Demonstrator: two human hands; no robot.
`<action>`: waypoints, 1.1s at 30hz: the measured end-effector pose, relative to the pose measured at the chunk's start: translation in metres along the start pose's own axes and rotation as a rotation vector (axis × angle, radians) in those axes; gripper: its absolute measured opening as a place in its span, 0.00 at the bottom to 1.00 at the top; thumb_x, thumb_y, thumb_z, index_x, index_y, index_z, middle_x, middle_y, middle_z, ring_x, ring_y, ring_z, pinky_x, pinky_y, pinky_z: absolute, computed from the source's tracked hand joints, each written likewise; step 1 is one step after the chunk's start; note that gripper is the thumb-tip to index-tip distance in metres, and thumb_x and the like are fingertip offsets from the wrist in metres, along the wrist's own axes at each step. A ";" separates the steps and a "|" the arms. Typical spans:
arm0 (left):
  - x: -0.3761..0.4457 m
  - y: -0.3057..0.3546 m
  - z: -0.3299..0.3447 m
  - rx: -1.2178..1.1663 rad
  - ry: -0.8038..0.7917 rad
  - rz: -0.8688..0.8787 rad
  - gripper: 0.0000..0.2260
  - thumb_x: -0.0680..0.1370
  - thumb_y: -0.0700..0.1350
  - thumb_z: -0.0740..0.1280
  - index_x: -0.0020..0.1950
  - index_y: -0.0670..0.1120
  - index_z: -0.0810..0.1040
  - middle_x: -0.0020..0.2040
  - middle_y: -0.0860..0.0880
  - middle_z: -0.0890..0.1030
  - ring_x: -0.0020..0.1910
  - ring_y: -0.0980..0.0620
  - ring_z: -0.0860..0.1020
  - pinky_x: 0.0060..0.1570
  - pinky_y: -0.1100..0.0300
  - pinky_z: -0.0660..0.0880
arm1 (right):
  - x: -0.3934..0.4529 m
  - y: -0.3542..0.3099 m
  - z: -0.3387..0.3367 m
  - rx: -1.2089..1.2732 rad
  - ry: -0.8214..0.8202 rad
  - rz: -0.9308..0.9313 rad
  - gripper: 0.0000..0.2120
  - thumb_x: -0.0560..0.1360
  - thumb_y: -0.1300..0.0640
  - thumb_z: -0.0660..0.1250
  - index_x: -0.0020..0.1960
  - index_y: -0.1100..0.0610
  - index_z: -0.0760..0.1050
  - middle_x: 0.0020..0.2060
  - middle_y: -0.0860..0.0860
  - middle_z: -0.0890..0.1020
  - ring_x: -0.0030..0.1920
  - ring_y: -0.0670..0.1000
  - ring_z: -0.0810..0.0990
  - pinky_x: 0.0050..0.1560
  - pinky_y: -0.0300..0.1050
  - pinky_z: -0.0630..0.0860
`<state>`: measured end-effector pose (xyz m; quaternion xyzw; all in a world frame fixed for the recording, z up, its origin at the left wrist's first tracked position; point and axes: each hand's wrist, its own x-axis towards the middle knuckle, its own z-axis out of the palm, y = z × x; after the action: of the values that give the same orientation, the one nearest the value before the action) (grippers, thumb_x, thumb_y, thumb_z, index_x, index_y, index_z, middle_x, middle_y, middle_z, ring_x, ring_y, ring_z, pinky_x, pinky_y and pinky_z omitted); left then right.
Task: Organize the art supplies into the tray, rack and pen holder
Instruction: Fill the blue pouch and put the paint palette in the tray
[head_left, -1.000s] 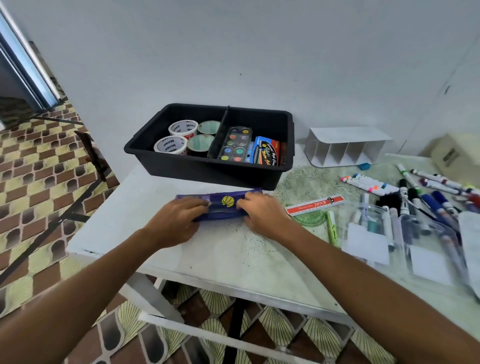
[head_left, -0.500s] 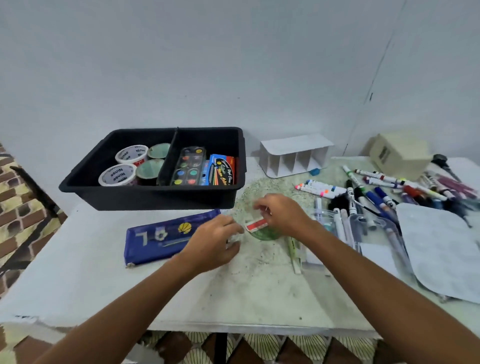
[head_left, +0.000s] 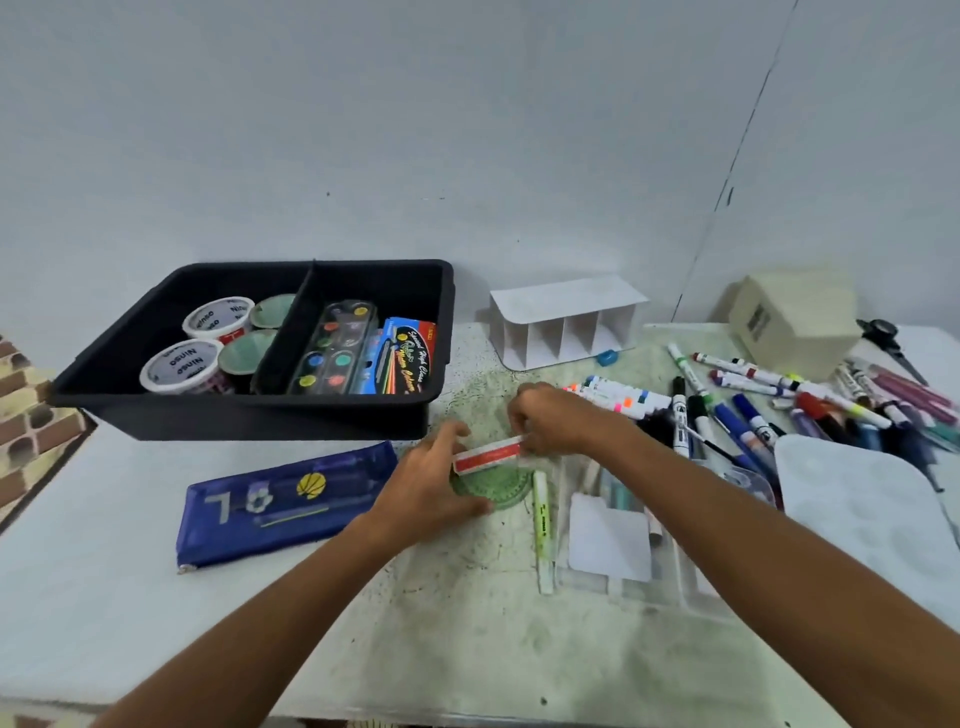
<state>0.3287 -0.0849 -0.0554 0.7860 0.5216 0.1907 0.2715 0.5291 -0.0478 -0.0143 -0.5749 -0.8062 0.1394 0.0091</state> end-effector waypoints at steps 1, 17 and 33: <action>0.001 0.000 0.000 -0.010 0.001 -0.019 0.37 0.63 0.54 0.80 0.65 0.55 0.63 0.59 0.52 0.76 0.58 0.52 0.73 0.60 0.55 0.72 | 0.002 0.006 -0.004 0.049 -0.006 0.014 0.10 0.71 0.64 0.70 0.38 0.53 0.71 0.42 0.50 0.76 0.44 0.49 0.74 0.38 0.38 0.69; 0.029 0.021 -0.001 0.320 -0.187 0.029 0.29 0.71 0.57 0.73 0.69 0.49 0.73 0.54 0.53 0.67 0.57 0.54 0.66 0.59 0.59 0.67 | -0.013 0.066 -0.030 0.723 0.304 0.064 0.09 0.76 0.67 0.59 0.54 0.58 0.71 0.40 0.61 0.78 0.31 0.49 0.70 0.29 0.35 0.66; 0.064 0.079 -0.006 -0.428 0.239 -0.089 0.11 0.74 0.35 0.71 0.45 0.45 0.71 0.37 0.48 0.76 0.35 0.55 0.74 0.35 0.65 0.73 | -0.016 0.054 -0.034 1.316 0.293 0.176 0.05 0.75 0.62 0.68 0.46 0.55 0.73 0.34 0.50 0.72 0.31 0.46 0.69 0.32 0.39 0.69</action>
<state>0.4067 -0.0486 0.0002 0.6588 0.5318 0.3763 0.3762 0.5909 -0.0392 0.0082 -0.5262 -0.4941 0.5218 0.4546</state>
